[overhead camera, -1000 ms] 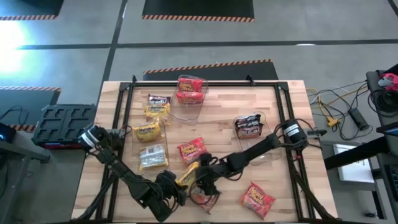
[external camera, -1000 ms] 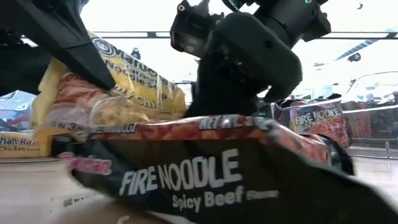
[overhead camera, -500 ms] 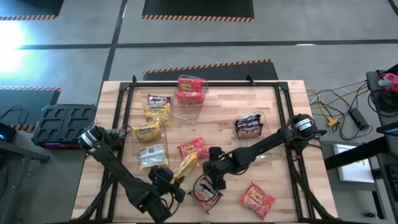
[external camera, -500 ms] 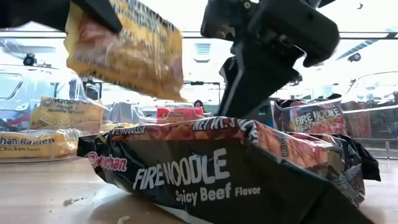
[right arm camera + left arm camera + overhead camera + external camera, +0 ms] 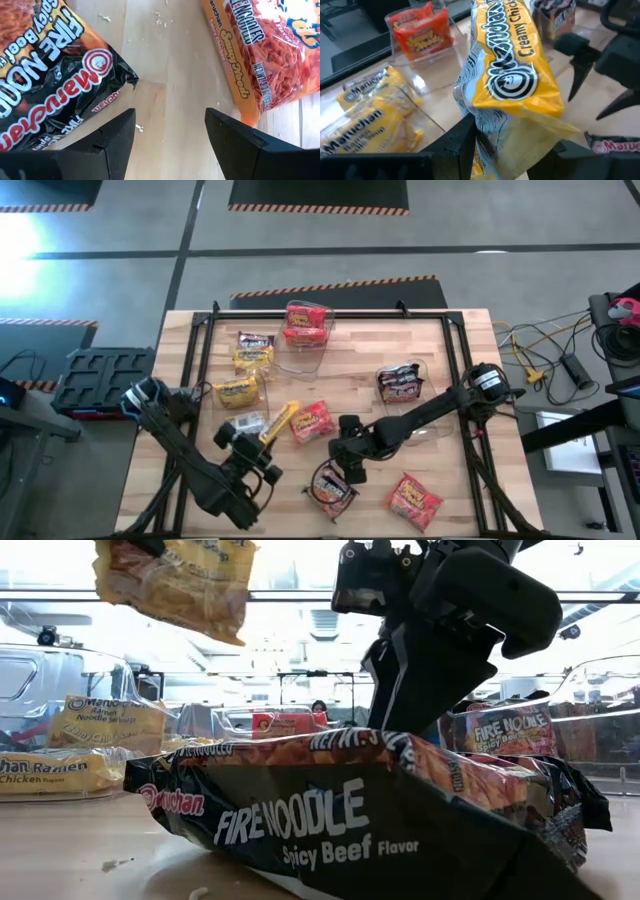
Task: Sort Maruchan noodles
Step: Put the bottom yellow pack noodle into the bottom left transparent bin
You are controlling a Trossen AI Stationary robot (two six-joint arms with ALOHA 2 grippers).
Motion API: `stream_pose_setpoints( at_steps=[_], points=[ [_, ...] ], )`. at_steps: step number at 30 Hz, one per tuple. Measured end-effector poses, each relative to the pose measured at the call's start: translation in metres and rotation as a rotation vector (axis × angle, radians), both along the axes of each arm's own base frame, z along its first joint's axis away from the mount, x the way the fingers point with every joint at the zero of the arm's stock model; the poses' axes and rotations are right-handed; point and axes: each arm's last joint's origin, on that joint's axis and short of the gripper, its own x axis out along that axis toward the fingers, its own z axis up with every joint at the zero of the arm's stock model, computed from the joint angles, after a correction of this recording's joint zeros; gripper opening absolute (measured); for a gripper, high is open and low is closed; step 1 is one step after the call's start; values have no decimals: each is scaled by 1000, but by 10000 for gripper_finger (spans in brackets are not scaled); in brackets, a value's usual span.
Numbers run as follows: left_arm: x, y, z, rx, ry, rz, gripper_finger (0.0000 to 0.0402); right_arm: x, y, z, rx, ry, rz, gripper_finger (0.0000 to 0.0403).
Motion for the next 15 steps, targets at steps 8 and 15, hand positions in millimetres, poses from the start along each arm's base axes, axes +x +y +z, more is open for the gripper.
stream_pose_setpoints(
  at_steps=[8, 15],
  points=[
    [-37, 31, -9, 14, 27, 23, 115, 1, 1, 1, 8, -15, 0, 231],
    [-87, 65, -13, -14, 13, -37, 115, 1, 1, 1, 8, -15, 0, 231]
  ],
)
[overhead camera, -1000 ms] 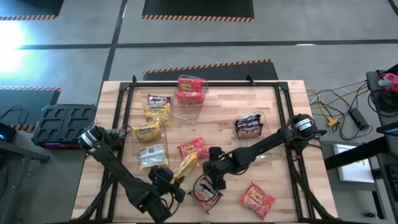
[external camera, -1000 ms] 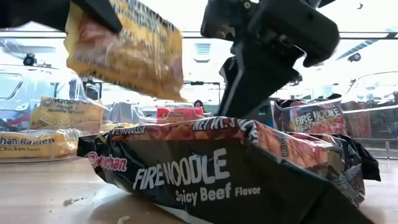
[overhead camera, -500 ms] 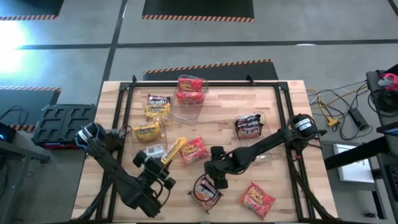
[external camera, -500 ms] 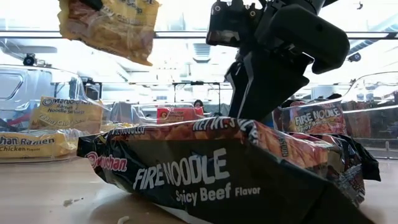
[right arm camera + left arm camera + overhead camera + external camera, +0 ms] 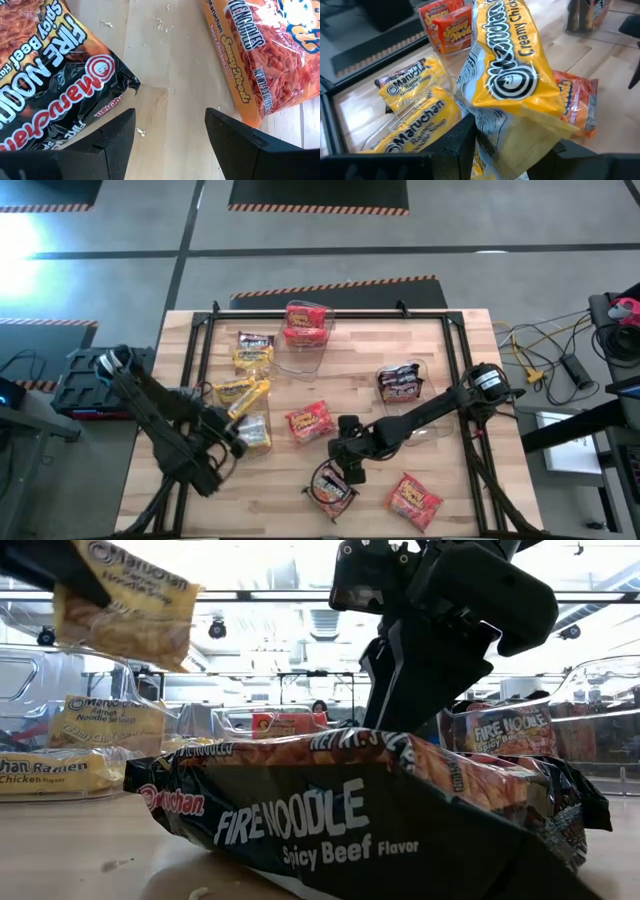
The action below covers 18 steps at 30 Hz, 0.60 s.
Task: Sort Maruchan noodles
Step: Put the bottom yellow pack noodle into the bottom left transparent bin
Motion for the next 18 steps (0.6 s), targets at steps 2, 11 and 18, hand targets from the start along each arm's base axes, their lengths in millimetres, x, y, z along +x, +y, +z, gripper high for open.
stream_pose_setpoints(
  at_steps=[2, 11, 18],
  points=[
    [-14, 10, 0, -19, -10, -35, 115, 0, 0, 0, 0, 0, 0, 231],
    [-60, 50, 1, -208, -50, -254, 115, 0, 0, 0, 0, 0, 0, 231],
    [-76, 76, -16, -265, -141, -262, 115, 0, 0, 0, 1, 0, -1, 231]
  ],
)
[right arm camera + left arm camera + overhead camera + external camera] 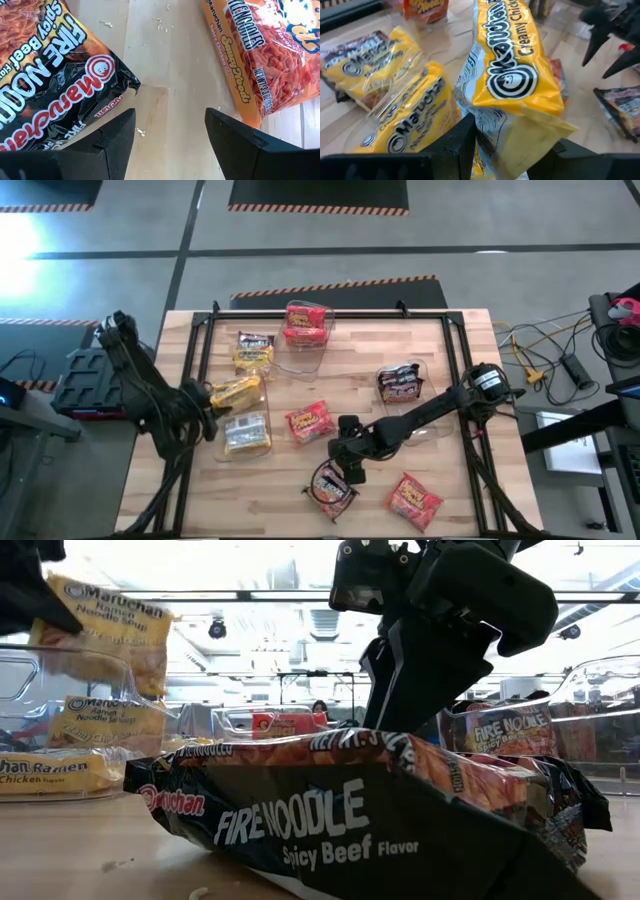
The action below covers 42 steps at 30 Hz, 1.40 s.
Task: Sort Maruchan noodles
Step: Put the bottom yellow pack noodle into the bottom left transparent bin
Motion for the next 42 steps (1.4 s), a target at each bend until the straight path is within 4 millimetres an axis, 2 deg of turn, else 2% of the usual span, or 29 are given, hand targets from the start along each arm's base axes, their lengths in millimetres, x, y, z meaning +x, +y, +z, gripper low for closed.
stream_pose_setpoints(
  at_steps=[8, 27, 42],
  points=[
    [-8, 8, -24, -76, 79, -23, 115, 0, 0, 0, -1, 0, 1, 231],
    [-7, 9, -37, -53, 71, -5, 115, 0, 0, 0, 0, 0, 0, 231],
    [-4, 5, -41, -54, 50, -34, 118, 0, 0, 0, 0, 0, 0, 231]
  ],
)
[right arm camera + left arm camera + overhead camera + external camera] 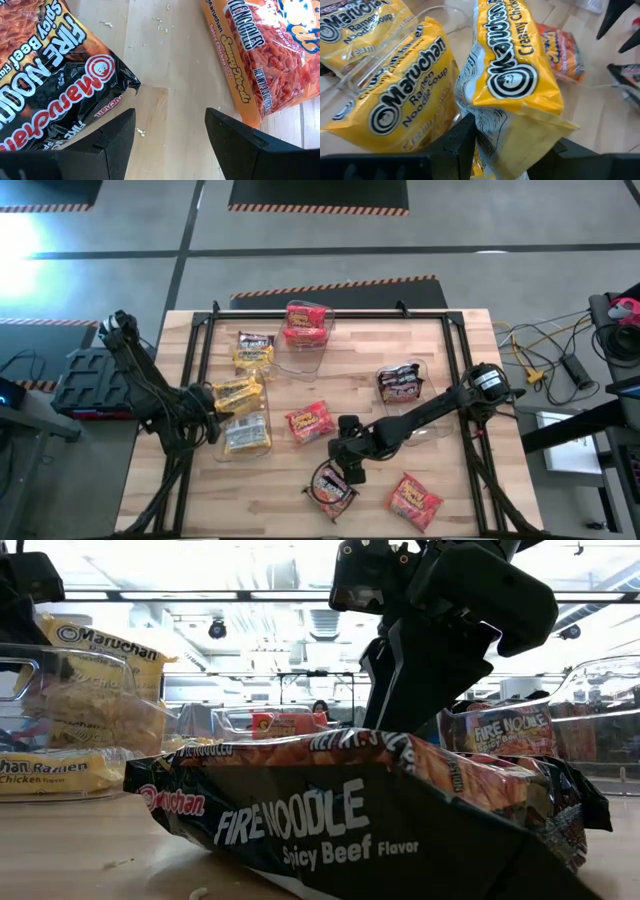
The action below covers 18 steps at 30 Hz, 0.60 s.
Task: Sort Maruchan noodles
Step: Put the bottom yellow pack noodle into the bottom left transparent bin
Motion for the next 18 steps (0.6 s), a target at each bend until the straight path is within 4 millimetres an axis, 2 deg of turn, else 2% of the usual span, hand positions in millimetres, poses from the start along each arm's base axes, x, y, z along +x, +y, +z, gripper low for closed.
stream_pose_setpoints(
  at_steps=[12, 18],
  points=[
    [1, 1, -6, 5, -33, 34, 195, 0, 0, 0, 0, 0, 0, 231],
    [-2, 6, -4, 25, -27, 72, 205, 0, 0, 0, 0, 0, 0, 231]
  ],
)
